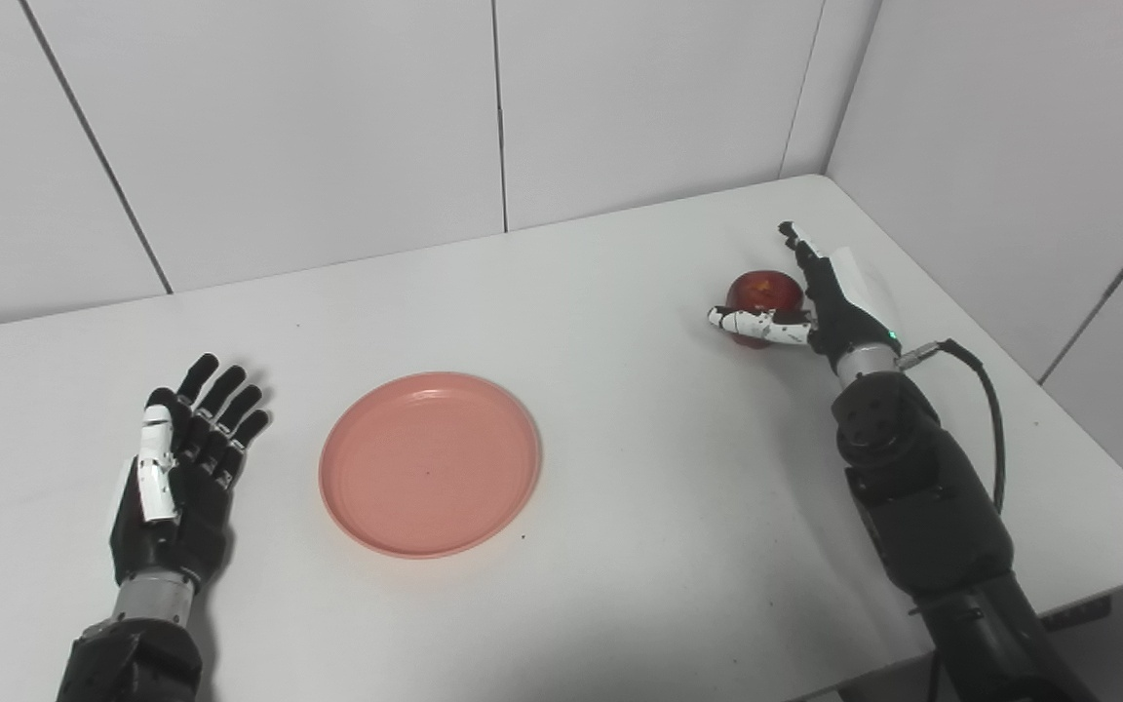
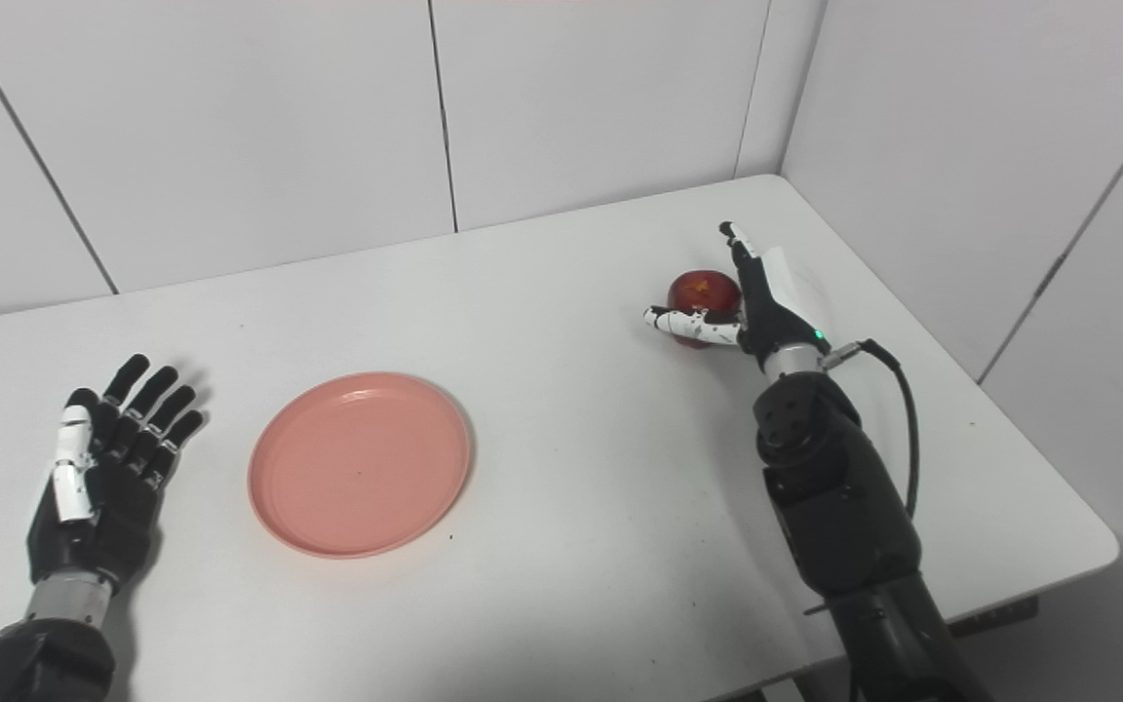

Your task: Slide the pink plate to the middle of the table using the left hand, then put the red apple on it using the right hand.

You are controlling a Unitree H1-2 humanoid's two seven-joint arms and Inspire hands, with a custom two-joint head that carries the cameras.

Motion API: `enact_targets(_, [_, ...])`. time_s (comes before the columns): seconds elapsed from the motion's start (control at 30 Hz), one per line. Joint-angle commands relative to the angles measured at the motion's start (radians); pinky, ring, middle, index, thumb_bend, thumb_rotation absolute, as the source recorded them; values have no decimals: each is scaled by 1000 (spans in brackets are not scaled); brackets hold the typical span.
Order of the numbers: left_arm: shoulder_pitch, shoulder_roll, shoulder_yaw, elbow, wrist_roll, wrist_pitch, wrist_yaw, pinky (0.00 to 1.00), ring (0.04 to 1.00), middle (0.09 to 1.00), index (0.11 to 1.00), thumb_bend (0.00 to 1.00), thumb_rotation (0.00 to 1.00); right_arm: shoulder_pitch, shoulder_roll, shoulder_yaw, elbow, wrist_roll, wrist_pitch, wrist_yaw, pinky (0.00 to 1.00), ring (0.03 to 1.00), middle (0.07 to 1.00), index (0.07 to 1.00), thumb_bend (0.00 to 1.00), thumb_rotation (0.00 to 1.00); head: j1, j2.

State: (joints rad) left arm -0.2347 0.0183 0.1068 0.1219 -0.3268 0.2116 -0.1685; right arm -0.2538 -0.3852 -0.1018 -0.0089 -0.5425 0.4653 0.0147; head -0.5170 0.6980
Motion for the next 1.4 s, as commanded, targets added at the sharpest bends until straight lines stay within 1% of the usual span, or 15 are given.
enact_targets(0.0, [24,8,-3,23,9,42,14,880,876,883,873,353,1000,-44,-13,-2,-7,-13,0,-27,768,876,910,916,1000,462,1,1])
enact_targets(0.4, [25,6,-3,19,7,47,15,876,871,877,866,352,1000,-51,-23,11,34,2,-13,-48,746,859,898,902,1000,436,6,4])
enact_targets(0.77, [29,5,-5,6,8,54,19,874,870,877,869,352,1000,-45,-30,6,24,-1,4,-16,761,872,908,907,1000,401,8,6])
enact_targets(0.9, [29,3,-7,5,12,54,23,874,869,874,865,351,1000,-43,-34,12,26,1,-2,-26,742,858,898,896,1000,393,8,6])
enact_targets(0.97, [29,4,-6,4,13,55,25,871,868,872,864,351,1000,-40,-33,12,27,3,-14,-39,708,831,877,879,1000,370,7,7])
enact_targets(1.0, [30,3,-6,3,13,56,25,871,867,872,863,351,1000,-39,-31,10,28,6,-21,-46,632,771,828,866,1000,350,7,7])
enact_targets(1.07, [30,2,-6,2,12,58,25,871,867,872,863,351,1000,-36,-29,7,28,10,-34,-58,574,722,786,856,990,336,7,7])
enact_targets(1.1, [30,3,-6,3,11,55,23,873,868,873,863,351,1000,-35,-28,4,28,16,-39,-64,522,668,738,850,978,322,7,7])
enact_targets(1.13, [29,3,-7,5,13,51,20,875,870,875,865,349,1000,-34,-26,0,29,23,-50,-71,514,653,719,837,960,307,7,7])
enact_targets(1.17, [29,4,-7,8,14,48,19,875,871,875,865,349,1000,-33,-24,-4,32,32,-61,-79,533,665,721,827,949,293,12,9])
enact_targets(1.2, [30,5,-8,9,14,46,18,874,871,876,865,350,1000,-32,-23,-6,35,38,-69,-84,583,697,740,810,933,275,12,9])
enact_targets(1.23, [29,5,-8,10,16,46,19,872,870,875,865,351,1000,-31,-21,-10,41,44,-85,-97,598,697,733,782,914,254,12,9])
enact_targets(1.27, [30,4,-8,9,16,47,21,871,869,874,864,352,1000,-32,-20,-13,47,50,-99,-110,602,690,723,756,894,232,12,10])
enact_targets(1.3, [30,4,-8,7,18,49,23,870,867,874,864,353,1000,-32,-16,-18,52,59,-112,-123,574,653,696,726,863,193,12,10])
enact_targets(1.37, [31,4,-8,4,17,53,23,868,865,873,864,352,1000,-36,-11,-24,64,67,-127,-144,552,627,674,705,842,169,13,11])
